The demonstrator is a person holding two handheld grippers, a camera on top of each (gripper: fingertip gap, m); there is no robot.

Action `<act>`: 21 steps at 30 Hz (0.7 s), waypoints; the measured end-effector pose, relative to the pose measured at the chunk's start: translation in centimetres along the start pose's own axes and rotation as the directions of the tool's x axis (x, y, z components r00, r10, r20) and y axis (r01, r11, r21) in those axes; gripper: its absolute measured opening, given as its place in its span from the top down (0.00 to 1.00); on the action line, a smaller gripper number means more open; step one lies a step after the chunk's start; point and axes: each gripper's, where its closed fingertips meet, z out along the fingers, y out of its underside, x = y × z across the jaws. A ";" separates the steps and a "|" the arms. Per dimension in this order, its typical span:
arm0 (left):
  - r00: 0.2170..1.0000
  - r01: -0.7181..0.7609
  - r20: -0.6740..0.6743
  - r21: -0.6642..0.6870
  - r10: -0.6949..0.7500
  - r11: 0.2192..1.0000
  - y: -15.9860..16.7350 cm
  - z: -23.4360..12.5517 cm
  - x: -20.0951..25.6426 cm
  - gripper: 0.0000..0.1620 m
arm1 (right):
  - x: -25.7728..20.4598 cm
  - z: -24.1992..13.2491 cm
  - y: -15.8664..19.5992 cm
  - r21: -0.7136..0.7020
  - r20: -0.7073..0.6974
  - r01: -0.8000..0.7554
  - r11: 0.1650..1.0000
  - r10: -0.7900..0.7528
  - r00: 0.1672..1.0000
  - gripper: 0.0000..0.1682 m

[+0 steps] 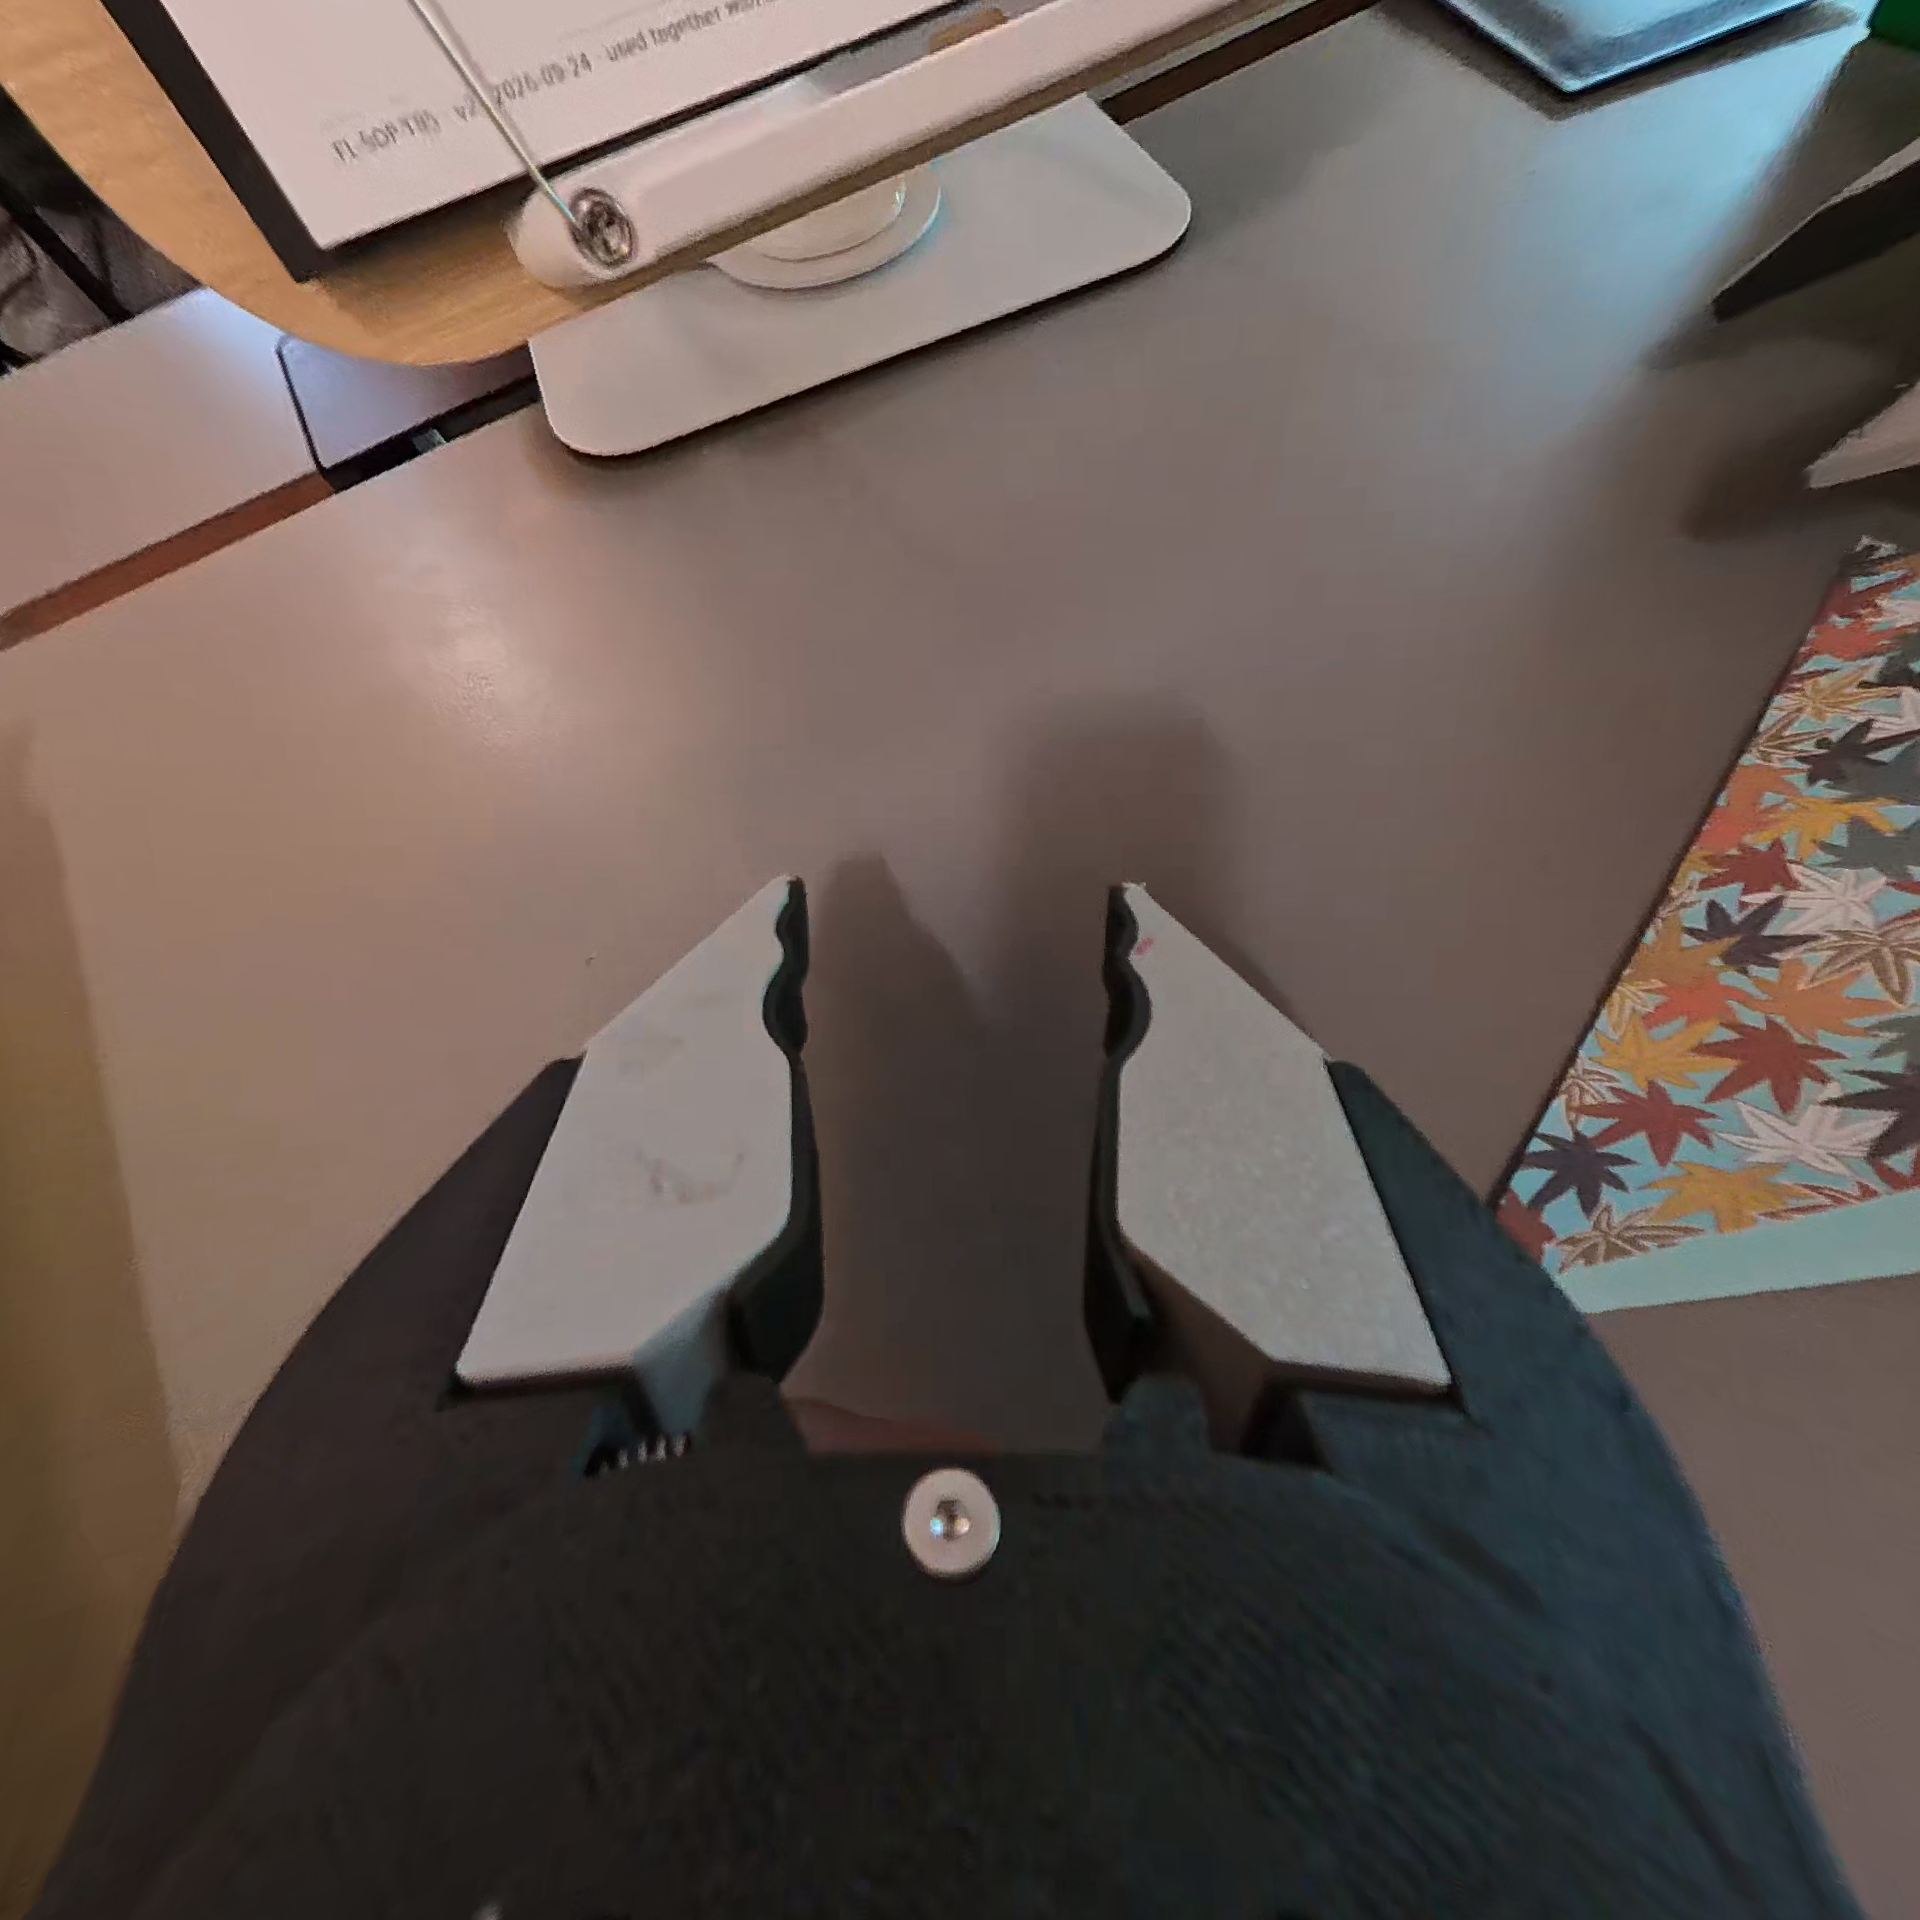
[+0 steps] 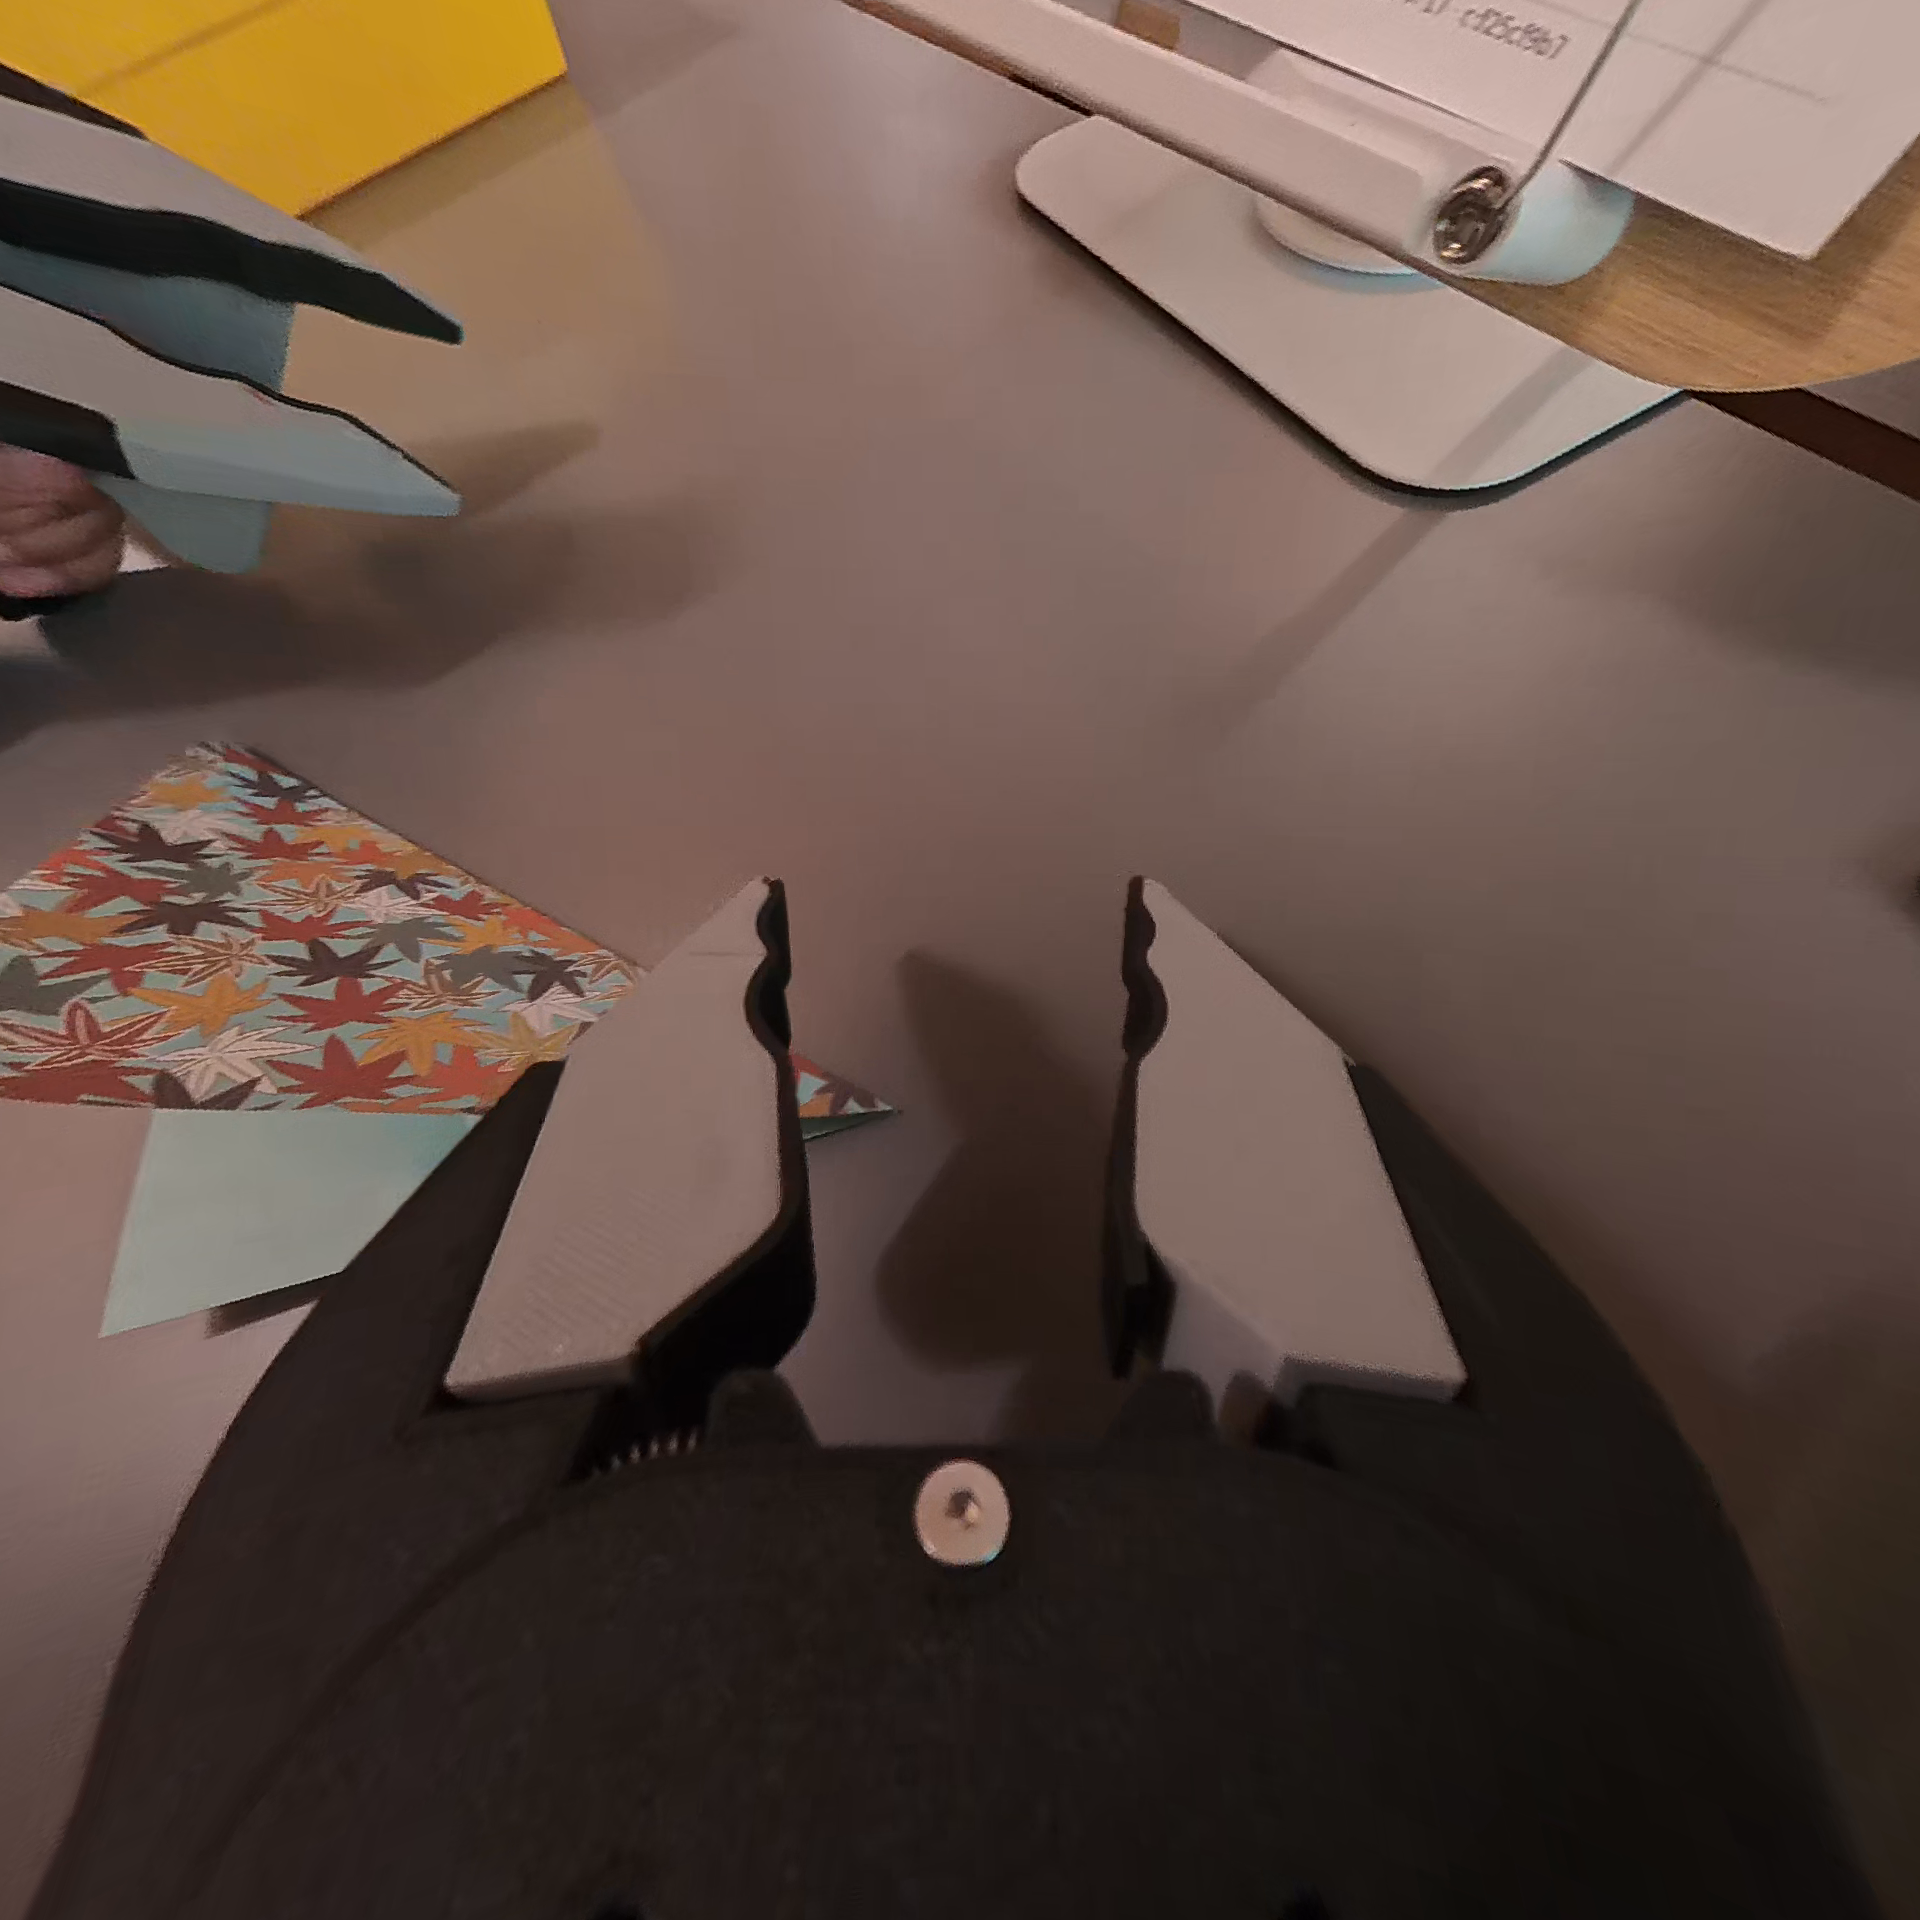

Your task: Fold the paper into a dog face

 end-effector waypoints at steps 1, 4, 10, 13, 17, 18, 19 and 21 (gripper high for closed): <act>1.000 0.017 -0.018 -0.011 -0.018 1.000 0.1 0.1 0.0 0.66 | 0.4 -0.1 0.0 0.004 -0.019 -0.005 1.000 0.005 1.000 0.63; 0.996 0.055 -0.064 -0.022 -0.056 0.998 0.2 0.4 0.1 0.68 | 1.4 -0.3 -0.1 0.017 -0.063 -0.021 1.000 0.022 0.998 0.63; 0.997 0.038 -0.075 0.076 -0.033 0.996 -1.3 0.2 -0.4 0.76 | 2.8 -0.2 0.5 -0.022 -0.127 -0.048 0.999 0.045 0.991 0.69; 0.997 0.059 -0.055 0.107 -0.053 0.992 -1.9 0.3 -1.3 0.79 | 3.3 0.2 1.0 -0.068 -0.163 -0.033 0.997 0.022 0.986 0.69; 0.998 0.039 0.035 0.228 -0.049 0.973 -3.3 -0.5 -2.9 0.86 | 3.9 0.5 1.1 -0.101 -0.210 0.015 0.995 -0.036 0.977 0.71; 0.998 0.028 0.054 0.257 -0.044 0.966 -3.7 -0.8 -3.1 0.88 | 4.0 0.6 1.1 -0.105 -0.219 0.025 0.994 -0.047 0.975 0.71; 0.996 0.017 0.074 0.281 -0.039 0.959 -4.0 -1.0 -3.4 0.91 | 4.1 0.7 1.1 -0.109 -0.227 0.033 0.993 -0.057 0.972 0.72; 0.994 -0.003 0.106 0.302 -0.031 0.953 -4.3 -1.1 -3.8 0.93 | 4.4 0.8 1.2 -0.124 -0.239 0.041 0.991 -0.070 0.968 0.72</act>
